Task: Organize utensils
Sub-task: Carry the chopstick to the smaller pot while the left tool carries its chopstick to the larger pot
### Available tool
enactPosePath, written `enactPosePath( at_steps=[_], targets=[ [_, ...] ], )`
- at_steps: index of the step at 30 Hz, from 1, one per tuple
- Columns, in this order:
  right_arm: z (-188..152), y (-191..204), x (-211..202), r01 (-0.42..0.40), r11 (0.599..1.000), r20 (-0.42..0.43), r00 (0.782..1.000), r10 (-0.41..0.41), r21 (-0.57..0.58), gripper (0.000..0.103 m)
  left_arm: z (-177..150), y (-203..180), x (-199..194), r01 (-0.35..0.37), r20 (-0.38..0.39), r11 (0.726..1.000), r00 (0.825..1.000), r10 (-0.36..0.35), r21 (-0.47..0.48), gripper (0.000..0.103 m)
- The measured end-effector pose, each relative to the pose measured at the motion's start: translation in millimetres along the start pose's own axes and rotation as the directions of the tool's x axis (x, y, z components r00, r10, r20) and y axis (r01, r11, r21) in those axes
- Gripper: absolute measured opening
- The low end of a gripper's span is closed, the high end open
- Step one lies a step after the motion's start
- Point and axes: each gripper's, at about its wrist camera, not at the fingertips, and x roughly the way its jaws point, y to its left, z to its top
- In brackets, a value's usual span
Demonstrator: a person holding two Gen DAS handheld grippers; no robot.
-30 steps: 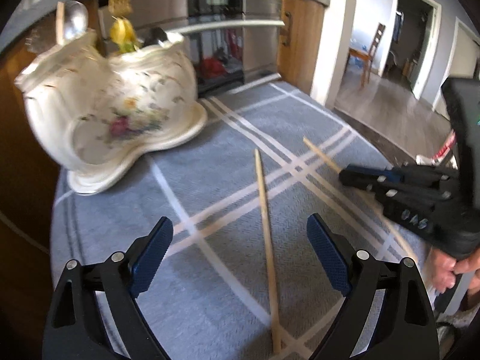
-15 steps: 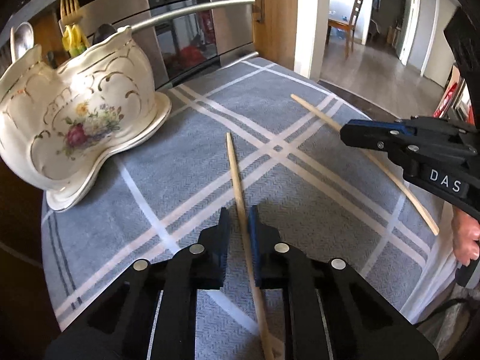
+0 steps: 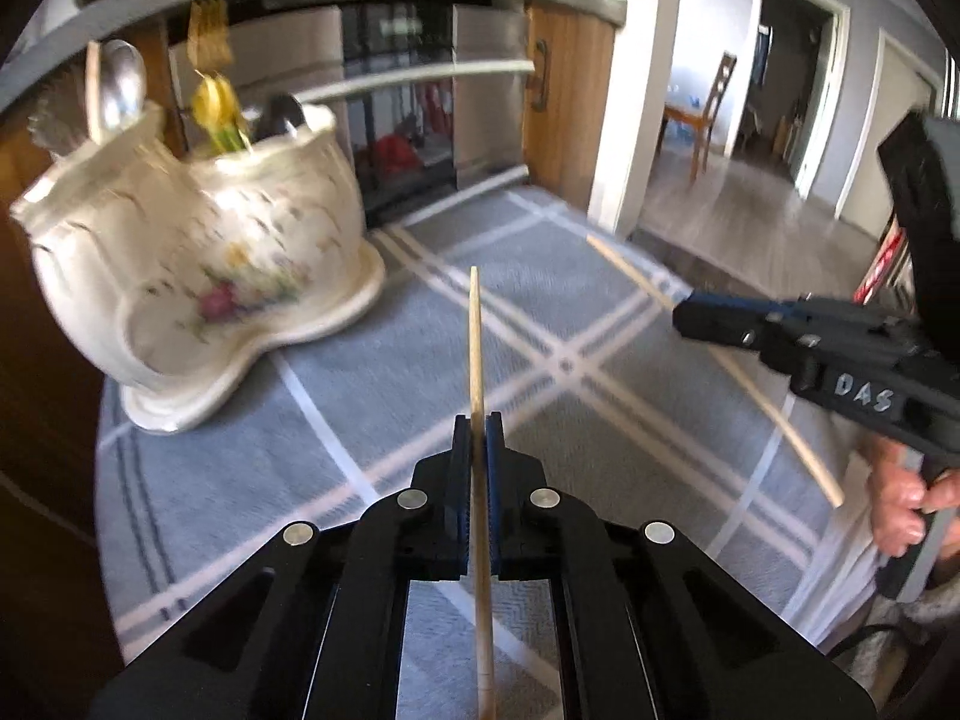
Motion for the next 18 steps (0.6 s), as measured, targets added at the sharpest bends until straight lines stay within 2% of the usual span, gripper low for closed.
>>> enactPosePath(
  at_steps=[8, 12, 18],
  targets=[
    [21.3, 22.4, 0.6, -0.043, 0.999, 0.042, 0.998, 0.044, -0.029, 0.006, 11.5, 30.8, -50.3, 0.005, 0.132, 0.997, 0.991, 0.005, -0.071, 0.005],
    [36.6, 37.1, 5.5, -0.063, 0.997, 0.059, 0.996, 0.066, -0.045, 0.006, 18.6, 46.8, -71.8, -0.001, 0.196, 0.994, 0.98, 0.022, -0.106, 0.005],
    [70.5, 65.2, 9.3, -0.102, 0.991, 0.11, 0.988, 0.111, -0.088, 0.006, 39.0, 76.6, -96.5, -0.05, 0.274, 0.99, 0.958, 0.086, -0.135, 0.005]
  ],
)
